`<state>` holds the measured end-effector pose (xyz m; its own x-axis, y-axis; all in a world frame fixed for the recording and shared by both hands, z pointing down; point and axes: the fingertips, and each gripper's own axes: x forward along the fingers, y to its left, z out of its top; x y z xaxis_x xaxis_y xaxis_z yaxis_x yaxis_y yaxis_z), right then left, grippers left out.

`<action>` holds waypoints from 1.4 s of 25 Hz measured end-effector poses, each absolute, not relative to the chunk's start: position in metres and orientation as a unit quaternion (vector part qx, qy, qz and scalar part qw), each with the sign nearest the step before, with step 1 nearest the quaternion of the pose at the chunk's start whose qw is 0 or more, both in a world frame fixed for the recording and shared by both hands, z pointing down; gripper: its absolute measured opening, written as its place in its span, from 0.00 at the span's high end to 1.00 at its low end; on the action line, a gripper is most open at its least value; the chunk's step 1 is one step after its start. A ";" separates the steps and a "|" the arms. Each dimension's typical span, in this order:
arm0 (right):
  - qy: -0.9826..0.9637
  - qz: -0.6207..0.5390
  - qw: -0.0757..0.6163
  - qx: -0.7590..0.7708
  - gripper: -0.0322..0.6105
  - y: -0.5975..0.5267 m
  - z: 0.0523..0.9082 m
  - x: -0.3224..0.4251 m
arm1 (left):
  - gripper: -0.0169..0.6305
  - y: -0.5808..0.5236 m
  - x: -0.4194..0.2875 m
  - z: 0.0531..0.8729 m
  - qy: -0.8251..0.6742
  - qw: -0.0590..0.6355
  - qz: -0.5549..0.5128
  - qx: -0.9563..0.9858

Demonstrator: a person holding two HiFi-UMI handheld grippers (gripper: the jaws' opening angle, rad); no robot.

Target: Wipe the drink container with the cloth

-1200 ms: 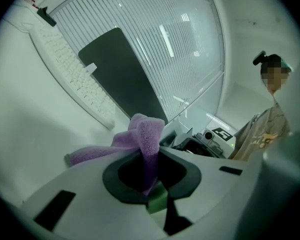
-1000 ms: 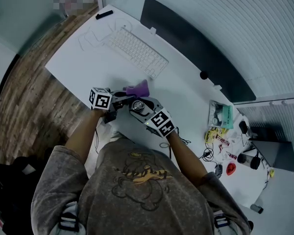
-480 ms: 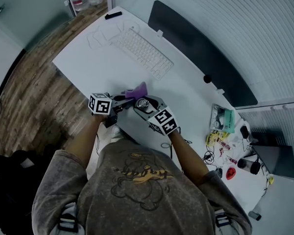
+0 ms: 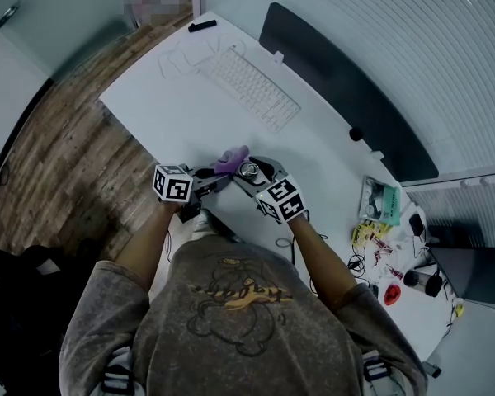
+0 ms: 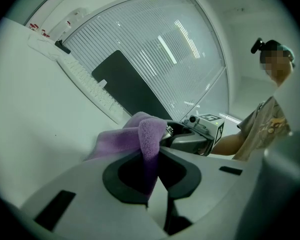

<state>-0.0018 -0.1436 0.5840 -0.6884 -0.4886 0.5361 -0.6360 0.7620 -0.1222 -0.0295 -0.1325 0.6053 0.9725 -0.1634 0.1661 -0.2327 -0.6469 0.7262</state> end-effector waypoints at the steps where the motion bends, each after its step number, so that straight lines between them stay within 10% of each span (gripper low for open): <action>1: -0.907 0.151 0.243 0.310 0.53 -0.144 0.584 -0.002 | 0.89 -0.128 -0.030 0.606 -0.110 0.405 0.045 0.907; 35: -0.897 0.168 0.242 0.330 0.53 -0.143 0.585 -0.002 | 0.90 -0.068 0.040 0.623 -0.165 0.349 0.094 0.918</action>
